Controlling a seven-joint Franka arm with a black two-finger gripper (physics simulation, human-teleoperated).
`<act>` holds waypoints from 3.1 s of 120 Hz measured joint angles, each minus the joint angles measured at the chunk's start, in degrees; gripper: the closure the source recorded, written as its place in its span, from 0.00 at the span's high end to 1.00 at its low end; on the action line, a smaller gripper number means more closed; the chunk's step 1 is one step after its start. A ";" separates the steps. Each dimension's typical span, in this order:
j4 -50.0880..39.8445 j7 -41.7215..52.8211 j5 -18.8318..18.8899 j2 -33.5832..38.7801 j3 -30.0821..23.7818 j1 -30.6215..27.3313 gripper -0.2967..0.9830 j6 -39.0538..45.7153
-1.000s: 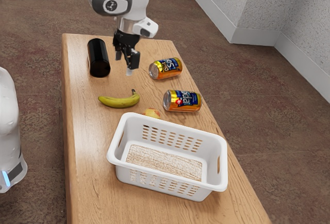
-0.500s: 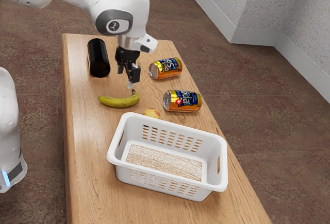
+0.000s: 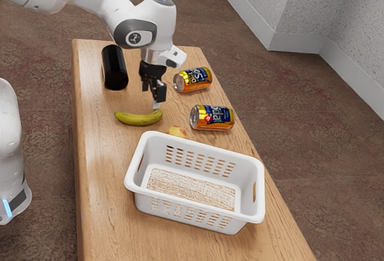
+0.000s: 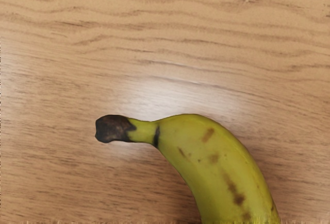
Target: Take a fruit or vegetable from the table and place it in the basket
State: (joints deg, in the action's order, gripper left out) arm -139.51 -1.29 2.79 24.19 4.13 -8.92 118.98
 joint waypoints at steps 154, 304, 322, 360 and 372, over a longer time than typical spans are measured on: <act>-1.56 0.66 -1.97 -5.18 -1.66 0.22 0.77 3.66; 17.49 1.29 -0.60 5.80 -18.86 0.15 0.36 -13.83; 21.17 1.36 -1.04 5.07 -21.82 -0.32 0.36 -16.18; 27.61 1.44 -1.83 0.59 -29.98 -0.50 0.35 -18.48; 29.36 1.44 -1.95 -1.26 -32.38 -0.54 0.35 -18.64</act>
State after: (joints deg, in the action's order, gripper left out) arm -110.14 0.15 0.85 22.93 -28.25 -9.46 100.34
